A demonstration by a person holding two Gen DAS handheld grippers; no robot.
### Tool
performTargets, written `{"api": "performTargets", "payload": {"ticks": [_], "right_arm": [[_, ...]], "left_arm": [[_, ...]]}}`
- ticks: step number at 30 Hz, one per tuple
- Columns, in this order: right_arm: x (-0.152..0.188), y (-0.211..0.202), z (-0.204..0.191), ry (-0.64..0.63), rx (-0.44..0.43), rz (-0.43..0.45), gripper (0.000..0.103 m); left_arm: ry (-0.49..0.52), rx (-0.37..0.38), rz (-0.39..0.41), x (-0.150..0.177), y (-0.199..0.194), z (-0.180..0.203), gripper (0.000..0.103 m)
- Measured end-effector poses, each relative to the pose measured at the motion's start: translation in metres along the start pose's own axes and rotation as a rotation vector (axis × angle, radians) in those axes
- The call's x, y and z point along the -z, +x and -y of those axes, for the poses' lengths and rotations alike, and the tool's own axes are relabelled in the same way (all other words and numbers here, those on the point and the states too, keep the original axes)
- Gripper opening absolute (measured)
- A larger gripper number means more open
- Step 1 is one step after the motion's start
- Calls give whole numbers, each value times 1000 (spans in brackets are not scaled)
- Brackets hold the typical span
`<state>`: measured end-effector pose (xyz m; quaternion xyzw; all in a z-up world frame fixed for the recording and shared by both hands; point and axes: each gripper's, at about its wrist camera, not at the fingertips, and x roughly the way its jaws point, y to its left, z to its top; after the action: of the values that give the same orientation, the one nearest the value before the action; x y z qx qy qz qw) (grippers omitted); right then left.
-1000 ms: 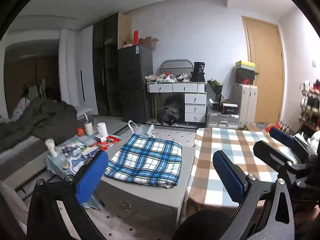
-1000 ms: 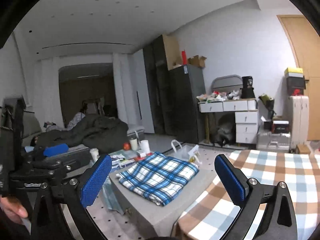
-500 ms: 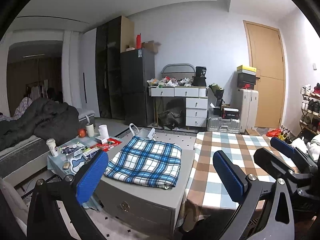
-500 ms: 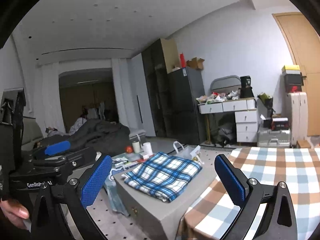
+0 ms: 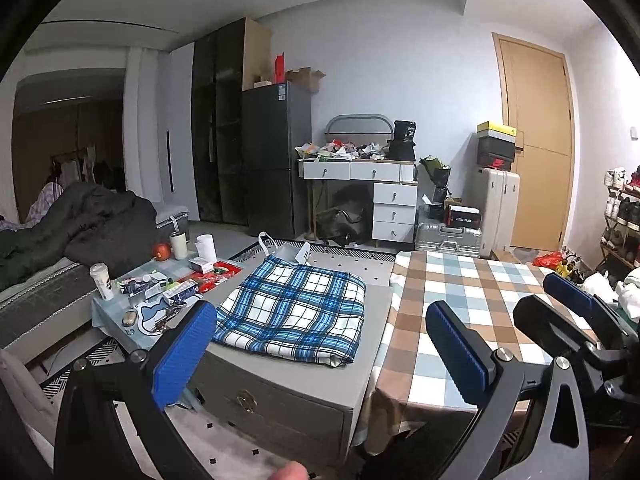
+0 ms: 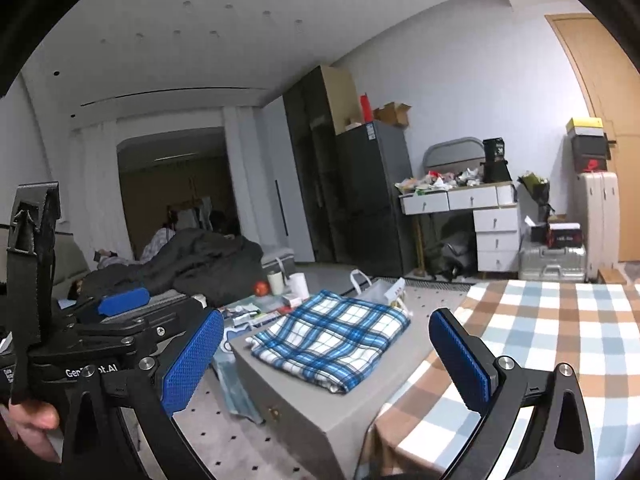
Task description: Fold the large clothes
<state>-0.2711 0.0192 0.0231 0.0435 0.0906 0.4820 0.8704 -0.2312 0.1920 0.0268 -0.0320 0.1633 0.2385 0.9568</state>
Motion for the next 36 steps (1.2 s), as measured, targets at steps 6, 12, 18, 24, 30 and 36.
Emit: {"api": "performTargets", "payload": {"ticks": [6,12,18,24,30,36], "right_arm": [[-1,0,0,6,-6,-6,103],[1,-1,2,15,-6,-10,103],[2,-4,5,29,-6,-12,103],[0,-4,7,40,-10,-20,103],[1,-5,8,44,-13,-21,103],[4,-3,10,57,-20,-46,103]], "left_arm": [[31,-25,-13,-1,-4,6,102],[23,-19,-22,1,-7,8,102],[21,-18,-35,0,-7,7,102],[40,-25,-36,1,-7,12,102],[34,-19,-44,3,-7,12,102],[30,-22,-50,3,-5,10,102]]}}
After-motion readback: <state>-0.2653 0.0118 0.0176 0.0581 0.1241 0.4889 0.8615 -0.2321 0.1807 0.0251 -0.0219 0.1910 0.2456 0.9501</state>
